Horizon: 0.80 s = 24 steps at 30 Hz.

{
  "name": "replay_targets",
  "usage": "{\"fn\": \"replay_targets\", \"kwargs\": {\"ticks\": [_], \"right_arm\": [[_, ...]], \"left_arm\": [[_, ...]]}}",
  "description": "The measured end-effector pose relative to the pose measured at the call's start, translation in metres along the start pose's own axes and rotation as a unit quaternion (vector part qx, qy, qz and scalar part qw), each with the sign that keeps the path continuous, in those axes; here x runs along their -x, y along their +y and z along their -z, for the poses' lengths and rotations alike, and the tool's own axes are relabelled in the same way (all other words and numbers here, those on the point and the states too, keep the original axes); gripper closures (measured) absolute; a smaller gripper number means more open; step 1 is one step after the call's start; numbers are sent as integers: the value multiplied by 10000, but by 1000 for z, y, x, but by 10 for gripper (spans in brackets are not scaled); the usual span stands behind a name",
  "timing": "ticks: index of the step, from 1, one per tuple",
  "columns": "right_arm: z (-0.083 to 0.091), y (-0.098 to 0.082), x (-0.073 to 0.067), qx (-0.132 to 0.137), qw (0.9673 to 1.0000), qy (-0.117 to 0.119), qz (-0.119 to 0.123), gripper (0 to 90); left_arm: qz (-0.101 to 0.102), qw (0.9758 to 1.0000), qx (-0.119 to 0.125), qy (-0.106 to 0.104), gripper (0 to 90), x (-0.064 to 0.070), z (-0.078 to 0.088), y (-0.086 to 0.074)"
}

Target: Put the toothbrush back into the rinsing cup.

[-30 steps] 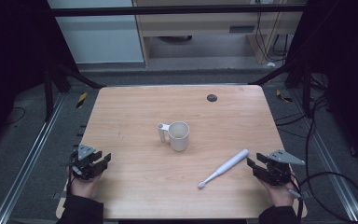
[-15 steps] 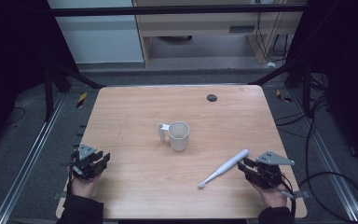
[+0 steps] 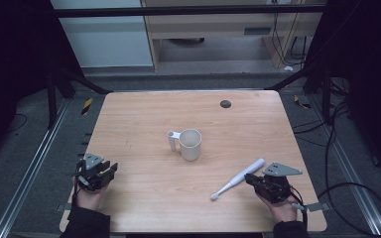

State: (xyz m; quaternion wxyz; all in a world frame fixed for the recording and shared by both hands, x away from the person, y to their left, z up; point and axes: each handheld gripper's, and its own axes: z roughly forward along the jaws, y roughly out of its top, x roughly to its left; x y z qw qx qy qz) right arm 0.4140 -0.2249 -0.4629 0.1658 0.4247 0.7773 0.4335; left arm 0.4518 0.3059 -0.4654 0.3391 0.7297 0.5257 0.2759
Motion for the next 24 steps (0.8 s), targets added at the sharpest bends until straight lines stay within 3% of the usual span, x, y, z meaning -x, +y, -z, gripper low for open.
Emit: {"fn": "replay_targets", "kwargs": {"ticks": [4,24], "right_arm": [[-5,0,-4,-90,9999,85,108,896],[-32,-5,-13,-606,9974,253,286,900]], "left_arm": [[-10,10000,-21,-9,651,0,0,0],[-67,9999,-108,-11,644,2,-3,0]]}}
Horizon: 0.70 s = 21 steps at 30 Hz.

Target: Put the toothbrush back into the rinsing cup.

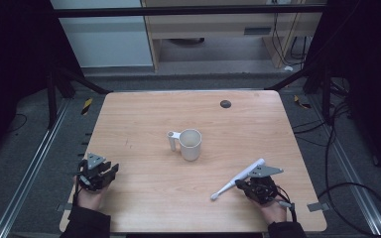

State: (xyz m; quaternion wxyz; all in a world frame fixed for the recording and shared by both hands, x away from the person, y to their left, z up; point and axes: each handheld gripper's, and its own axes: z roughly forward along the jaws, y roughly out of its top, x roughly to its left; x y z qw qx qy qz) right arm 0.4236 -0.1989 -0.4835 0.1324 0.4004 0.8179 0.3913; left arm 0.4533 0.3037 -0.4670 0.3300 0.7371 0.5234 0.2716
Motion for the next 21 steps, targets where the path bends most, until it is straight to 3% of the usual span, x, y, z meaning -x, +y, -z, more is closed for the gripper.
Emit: {"fn": "replay_targets", "kwargs": {"ticks": [21], "right_arm": [[-12,1,-1,-206,9998,-50,64,900]], "left_arm": [[-37,10000,-16,35,637,0,0,0]]}}
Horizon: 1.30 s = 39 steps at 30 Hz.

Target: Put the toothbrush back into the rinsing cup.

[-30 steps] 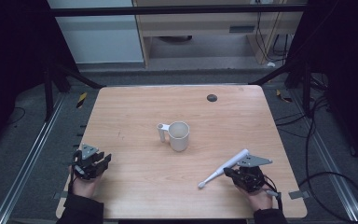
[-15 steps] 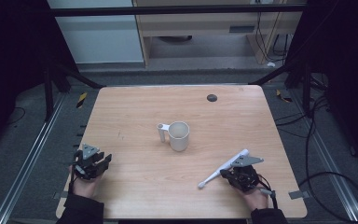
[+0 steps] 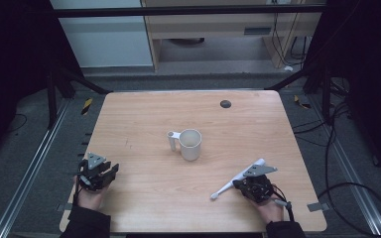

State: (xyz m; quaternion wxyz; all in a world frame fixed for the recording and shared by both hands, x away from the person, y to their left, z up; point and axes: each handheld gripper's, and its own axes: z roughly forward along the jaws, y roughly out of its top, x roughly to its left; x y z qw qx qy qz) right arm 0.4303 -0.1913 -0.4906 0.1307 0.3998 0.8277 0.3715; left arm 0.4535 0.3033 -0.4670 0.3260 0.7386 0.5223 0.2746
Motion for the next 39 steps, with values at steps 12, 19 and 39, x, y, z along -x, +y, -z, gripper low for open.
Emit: {"fn": "replay_targets", "kwargs": {"ticks": [12,19,39], "right_arm": [[-4,2,0,-24,10000,-13,5,900],[-8,3,1,-61,10000,-46,15,900],[28,13,35,549,9961,-634,-290,900]], "left_arm": [[-18,10000,-14,5,637,0,0,0],[-21,10000,-18,7,637,1,-1,0],[-14,10000,-35,-6,637,0,-1,0]]}}
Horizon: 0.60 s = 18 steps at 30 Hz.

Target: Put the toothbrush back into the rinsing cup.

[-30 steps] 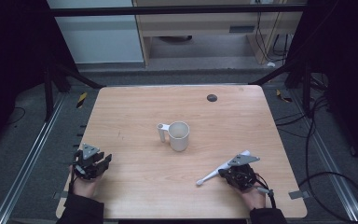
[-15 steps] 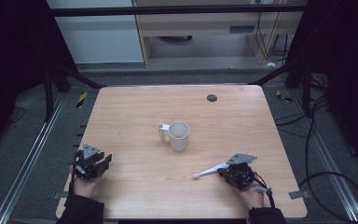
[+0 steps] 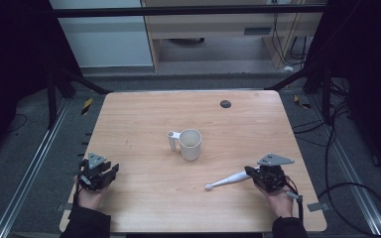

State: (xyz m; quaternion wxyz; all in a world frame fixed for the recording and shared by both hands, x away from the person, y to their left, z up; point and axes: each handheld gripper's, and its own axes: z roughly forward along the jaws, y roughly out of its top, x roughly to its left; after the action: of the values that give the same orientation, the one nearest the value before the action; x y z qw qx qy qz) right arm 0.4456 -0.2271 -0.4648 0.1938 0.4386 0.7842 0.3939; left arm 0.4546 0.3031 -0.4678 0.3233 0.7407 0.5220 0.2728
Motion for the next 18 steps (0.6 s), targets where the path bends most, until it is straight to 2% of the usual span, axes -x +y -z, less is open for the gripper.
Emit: {"fn": "replay_targets", "kwargs": {"ticks": [5,9,18], "right_arm": [[6,-6,26,-29,9990,-363,-259,900],[8,-10,42,-35,9976,-538,-434,900],[-6,-10,59,-223,9961,-621,-580,900]], "left_arm": [[-2,10000,8,-16,636,0,0,0],[-4,10000,-3,-14,638,1,-1,0],[-11,10000,-14,-11,639,0,-1,0]]}}
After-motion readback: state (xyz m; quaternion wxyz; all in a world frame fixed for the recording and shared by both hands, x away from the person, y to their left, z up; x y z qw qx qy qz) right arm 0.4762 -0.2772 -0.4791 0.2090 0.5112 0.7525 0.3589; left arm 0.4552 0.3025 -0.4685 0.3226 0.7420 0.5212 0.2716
